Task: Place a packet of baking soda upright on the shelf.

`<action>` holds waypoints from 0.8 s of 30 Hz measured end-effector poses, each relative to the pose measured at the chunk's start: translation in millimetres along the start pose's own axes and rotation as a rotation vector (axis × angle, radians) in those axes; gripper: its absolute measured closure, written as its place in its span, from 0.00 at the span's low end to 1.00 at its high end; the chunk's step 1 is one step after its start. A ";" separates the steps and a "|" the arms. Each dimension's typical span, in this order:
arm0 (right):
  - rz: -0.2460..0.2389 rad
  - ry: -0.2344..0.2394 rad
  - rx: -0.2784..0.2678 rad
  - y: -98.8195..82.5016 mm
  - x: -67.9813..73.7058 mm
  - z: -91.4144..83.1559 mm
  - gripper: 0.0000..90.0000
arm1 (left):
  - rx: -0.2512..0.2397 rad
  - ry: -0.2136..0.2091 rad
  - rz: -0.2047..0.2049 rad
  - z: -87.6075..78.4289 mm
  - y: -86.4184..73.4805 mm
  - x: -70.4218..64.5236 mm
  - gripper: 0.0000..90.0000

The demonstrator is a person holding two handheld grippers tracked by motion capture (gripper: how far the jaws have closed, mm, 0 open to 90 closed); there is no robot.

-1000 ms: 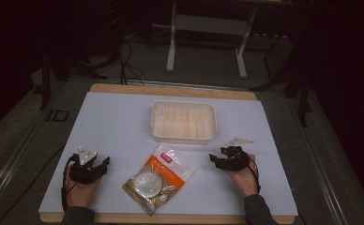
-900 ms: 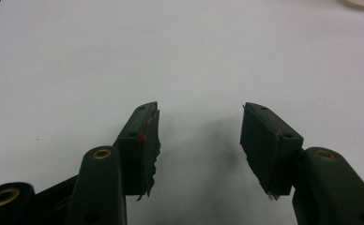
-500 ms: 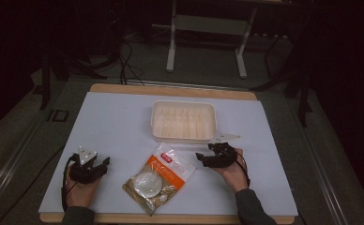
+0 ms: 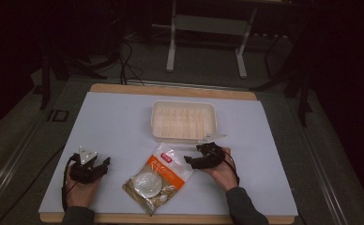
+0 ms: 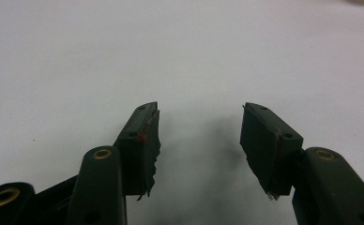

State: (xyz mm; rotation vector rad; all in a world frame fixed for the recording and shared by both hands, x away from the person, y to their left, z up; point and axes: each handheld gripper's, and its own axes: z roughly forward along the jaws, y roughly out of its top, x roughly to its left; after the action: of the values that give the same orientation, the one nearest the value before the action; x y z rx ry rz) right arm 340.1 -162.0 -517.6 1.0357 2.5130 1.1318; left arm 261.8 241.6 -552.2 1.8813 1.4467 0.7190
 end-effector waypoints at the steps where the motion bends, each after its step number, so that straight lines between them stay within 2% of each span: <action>1: 0.000 0.000 0.000 0.0 0.0 0.0 0.31 | 0.000 0.000 0.000 0.0 0.0 0.0 0.52; 8: 0.014 0.029 0.001 5.8 4.0 9.4 0.34 | 0.000 0.000 0.001 0.0 0.0 0.0 0.52; 17: 0.025 0.035 0.015 7.3 11.9 21.9 0.41 | -0.002 -0.001 0.005 -0.2 0.1 -0.3 0.52; 19: 0.024 0.041 0.020 7.1 12.7 23.5 0.41 | -0.002 0.000 0.006 -0.2 0.1 -0.3 0.52; 20: 0.019 0.060 0.026 6.8 13.8 25.2 0.42 | -0.001 0.000 0.006 -0.1 0.2 -0.5 0.52; 24: 0.000 0.070 0.041 5.7 19.4 32.8 0.40 | -0.001 0.001 0.009 0.0 0.2 -0.8 0.52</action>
State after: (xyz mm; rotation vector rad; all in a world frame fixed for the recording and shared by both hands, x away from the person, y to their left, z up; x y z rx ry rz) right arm 343.1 -127.3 -534.1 1.0237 2.6012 1.1404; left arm 261.7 240.8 -552.1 1.8876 1.4396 0.7251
